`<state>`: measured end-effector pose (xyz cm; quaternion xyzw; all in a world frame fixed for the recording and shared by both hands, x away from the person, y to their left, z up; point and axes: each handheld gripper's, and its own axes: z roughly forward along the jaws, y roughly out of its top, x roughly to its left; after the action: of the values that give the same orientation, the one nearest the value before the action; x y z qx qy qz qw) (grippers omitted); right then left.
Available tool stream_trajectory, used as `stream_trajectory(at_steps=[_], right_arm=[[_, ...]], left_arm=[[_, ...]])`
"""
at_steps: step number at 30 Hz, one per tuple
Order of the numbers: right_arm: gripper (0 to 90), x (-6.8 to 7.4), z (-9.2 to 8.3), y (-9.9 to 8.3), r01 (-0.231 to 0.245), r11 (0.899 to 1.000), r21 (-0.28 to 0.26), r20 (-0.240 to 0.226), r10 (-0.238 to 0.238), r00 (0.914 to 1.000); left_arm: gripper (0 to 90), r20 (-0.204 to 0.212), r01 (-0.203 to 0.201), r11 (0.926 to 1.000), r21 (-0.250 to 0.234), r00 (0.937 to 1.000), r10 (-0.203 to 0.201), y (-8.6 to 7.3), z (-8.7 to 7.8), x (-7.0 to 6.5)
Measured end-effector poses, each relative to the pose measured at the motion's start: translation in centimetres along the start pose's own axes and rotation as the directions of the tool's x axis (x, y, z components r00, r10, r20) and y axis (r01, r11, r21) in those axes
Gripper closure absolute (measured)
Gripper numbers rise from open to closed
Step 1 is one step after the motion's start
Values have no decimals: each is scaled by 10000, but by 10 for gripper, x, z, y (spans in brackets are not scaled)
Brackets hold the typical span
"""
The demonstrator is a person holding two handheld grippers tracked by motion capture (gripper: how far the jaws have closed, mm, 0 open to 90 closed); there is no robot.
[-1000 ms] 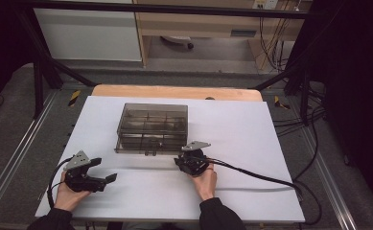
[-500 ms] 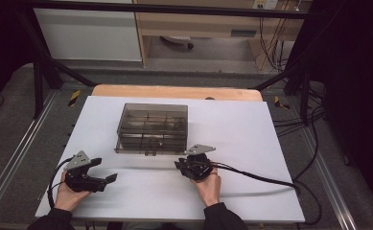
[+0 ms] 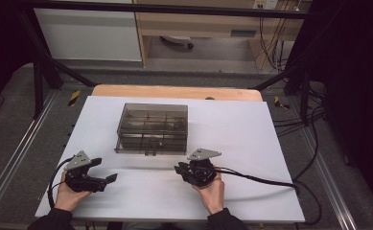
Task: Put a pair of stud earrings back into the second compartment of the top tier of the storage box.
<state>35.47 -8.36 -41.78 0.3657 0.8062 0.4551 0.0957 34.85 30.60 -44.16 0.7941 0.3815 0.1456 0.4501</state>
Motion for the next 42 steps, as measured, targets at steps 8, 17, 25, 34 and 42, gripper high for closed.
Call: stream_trajectory(at_steps=[8,17,25,34,42], right_arm=[[750,6,-13,11,92,9996,-249,-250,-98,9996],[750,9,-22,34,167,9984,-543,-378,-188,9991],[750,14,-17,57,391,9967,-711,-350,-417,9985],[751,16,0,79,488,9964,-694,-271,-507,9983],[751,16,21,95,569,9968,-556,-206,-581,9981]], left_arm=[[55,-3,-1,10000,-1,10000,1,0,0,0],[55,-2,-7,10000,3,10000,7,0,0,0],[55,-4,2,10000,1,10000,-2,0,0,0],[55,5,1,10000,-2,10000,-1,0,0,0],[55,20,-1,10000,-6,10000,1,0,0,0]])
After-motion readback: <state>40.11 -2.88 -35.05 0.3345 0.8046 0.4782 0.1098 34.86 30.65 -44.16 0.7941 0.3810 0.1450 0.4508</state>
